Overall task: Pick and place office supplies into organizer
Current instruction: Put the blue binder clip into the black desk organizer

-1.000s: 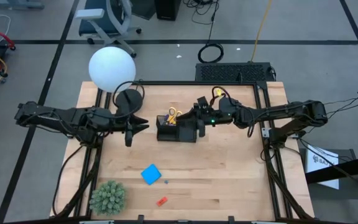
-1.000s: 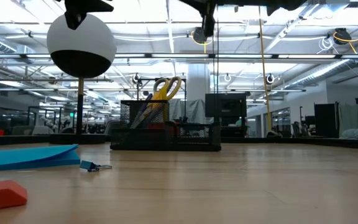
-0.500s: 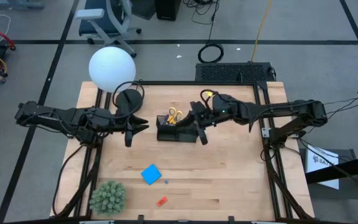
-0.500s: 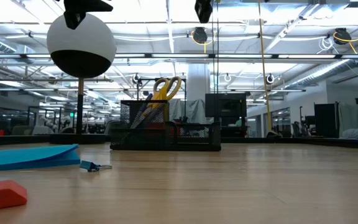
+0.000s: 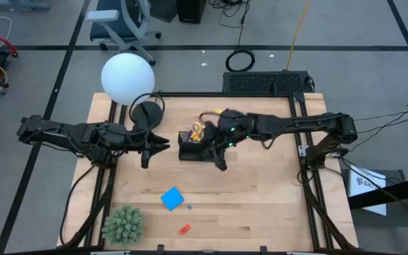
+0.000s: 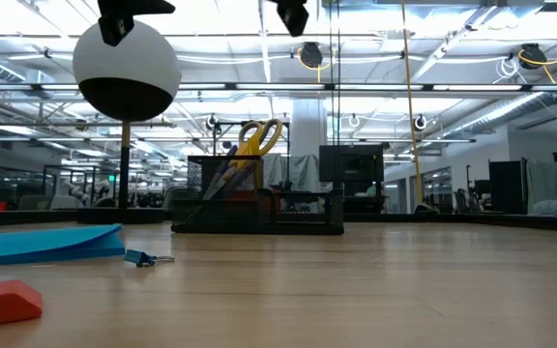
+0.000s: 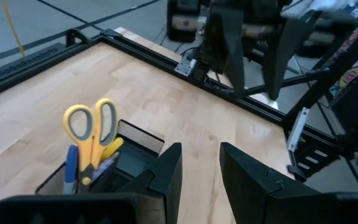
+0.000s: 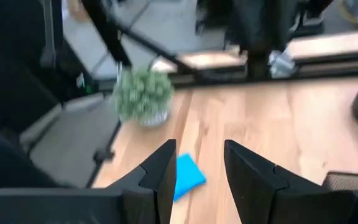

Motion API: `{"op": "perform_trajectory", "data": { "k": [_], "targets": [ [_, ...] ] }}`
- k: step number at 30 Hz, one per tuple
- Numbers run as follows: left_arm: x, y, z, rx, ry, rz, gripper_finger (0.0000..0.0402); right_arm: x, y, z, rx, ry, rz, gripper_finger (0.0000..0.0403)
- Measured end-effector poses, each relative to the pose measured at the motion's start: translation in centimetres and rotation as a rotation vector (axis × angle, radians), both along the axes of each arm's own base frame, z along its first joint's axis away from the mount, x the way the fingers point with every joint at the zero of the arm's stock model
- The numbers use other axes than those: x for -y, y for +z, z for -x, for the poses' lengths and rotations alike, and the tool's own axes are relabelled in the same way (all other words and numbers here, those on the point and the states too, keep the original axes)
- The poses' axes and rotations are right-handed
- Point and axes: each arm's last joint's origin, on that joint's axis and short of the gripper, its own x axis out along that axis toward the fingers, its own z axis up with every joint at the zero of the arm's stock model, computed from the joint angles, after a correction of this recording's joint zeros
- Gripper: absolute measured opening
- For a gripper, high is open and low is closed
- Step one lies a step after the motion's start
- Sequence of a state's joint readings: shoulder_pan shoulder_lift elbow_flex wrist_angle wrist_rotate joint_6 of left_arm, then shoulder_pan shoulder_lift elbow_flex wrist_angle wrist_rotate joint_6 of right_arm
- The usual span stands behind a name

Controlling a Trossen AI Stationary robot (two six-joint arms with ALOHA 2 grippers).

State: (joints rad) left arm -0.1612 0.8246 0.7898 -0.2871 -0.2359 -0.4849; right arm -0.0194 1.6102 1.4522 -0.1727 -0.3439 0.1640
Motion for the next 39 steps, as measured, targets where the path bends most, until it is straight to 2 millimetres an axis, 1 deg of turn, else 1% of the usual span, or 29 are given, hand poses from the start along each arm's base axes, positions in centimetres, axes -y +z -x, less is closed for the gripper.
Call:
{"op": "perform_trajectory", "data": {
  "k": [5,12,17,23,26,31,35,39],
  "targets": [
    [0.1,0.0,0.0,0.002,-0.022,0.005,0.0115,-1.6,-1.5,-1.6,-0.117,0.069,0.051,0.0126],
    [0.1,0.0,0.0,0.001,-0.027,0.000,0.0115,-3.9,-3.2,-3.5,-0.236,0.163,0.127,0.0126],
    [0.1,0.0,0.0,0.001,-0.028,-0.002,0.0115,-4.7,-4.1,-4.4,-0.294,0.175,0.151,0.0126],
    [0.1,0.0,0.0,0.001,-0.027,-0.001,0.0115,-4.8,-5.6,-4.9,-0.335,0.203,0.188,0.0126],
    [0.1,0.0,0.0,0.001,-0.027,-0.001,0.0115,-4.8,-6.2,-4.8,-0.370,0.220,0.209,0.0126],
    [0.1,0.0,0.0,0.002,-0.027,-0.001,0.0115,-5.3,-6.4,-4.7,-0.378,0.240,0.229,0.0126],
    [0.1,0.0,0.0,0.002,-0.027,0.000,0.0115,-5.6,-6.4,-4.7,-0.370,0.214,0.297,0.0126],
    [0.1,0.0,0.0,0.002,-0.027,0.000,0.0115,-5.7,-6.4,-4.7,-0.368,0.216,0.305,0.0126]
  ]
}}
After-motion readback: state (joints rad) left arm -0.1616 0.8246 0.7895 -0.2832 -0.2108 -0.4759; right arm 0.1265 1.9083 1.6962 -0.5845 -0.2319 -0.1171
